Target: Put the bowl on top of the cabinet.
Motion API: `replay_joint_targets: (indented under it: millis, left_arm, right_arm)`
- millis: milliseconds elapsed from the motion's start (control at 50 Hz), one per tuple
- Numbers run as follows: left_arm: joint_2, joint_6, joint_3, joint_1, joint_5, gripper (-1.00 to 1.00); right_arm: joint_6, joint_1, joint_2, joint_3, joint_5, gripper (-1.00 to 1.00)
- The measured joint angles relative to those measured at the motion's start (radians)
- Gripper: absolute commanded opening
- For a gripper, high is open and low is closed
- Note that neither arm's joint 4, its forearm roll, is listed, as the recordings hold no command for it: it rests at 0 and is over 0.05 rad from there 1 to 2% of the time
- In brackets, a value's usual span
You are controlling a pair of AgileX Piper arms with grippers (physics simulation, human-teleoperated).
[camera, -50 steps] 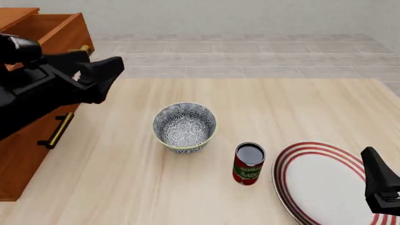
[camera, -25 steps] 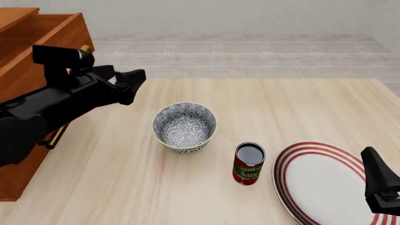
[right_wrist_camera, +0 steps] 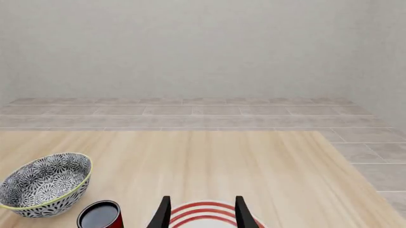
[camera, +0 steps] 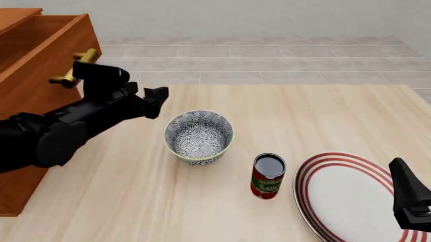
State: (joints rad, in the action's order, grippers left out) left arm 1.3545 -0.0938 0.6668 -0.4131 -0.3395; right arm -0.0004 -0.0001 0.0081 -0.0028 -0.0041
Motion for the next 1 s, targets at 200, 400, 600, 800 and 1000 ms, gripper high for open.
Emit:
replay_joint_targets:
  millis: [200,400,600,800,1000]
  left_arm:
    - [0.065,0.005,0.003,0.001,-0.037,1.0]
    - [0.114,0.011,0.001,0.0,-0.069,1.0]
    - [0.158,0.013,-0.005,-0.006,-0.101,1.0]
    - [0.198,0.015,-0.001,-0.007,-0.124,1.0]
    - [0.24,0.018,0.007,-0.003,-0.144,1.0]
  right_arm:
    - [0.0,0.0,0.0,0.0,0.0,1.0]
    - [0.0,0.0,0.0,0.0,0.0,1.0]
    - [0.0,0.0,0.001,0.0,0.0,1.0]
    - [0.0,0.0,0.001,0.0,0.0,1.0]
    - [0.0,0.0,0.001,0.0,0.0,1.0]
